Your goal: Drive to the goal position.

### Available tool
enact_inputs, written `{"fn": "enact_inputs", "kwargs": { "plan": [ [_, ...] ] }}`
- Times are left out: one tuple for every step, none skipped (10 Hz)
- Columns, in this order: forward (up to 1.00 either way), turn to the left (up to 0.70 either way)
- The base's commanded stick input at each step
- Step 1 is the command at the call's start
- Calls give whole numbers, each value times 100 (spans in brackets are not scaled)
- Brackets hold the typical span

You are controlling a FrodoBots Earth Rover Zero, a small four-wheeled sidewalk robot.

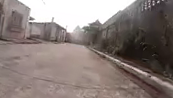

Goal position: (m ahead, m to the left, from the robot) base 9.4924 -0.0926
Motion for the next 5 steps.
{"fn": "enact_inputs", "kwargs": {
  "plan": [
    [70,1],
    [70,1],
    [70,1],
    [70,1],
    [70,1]
  ]
}}
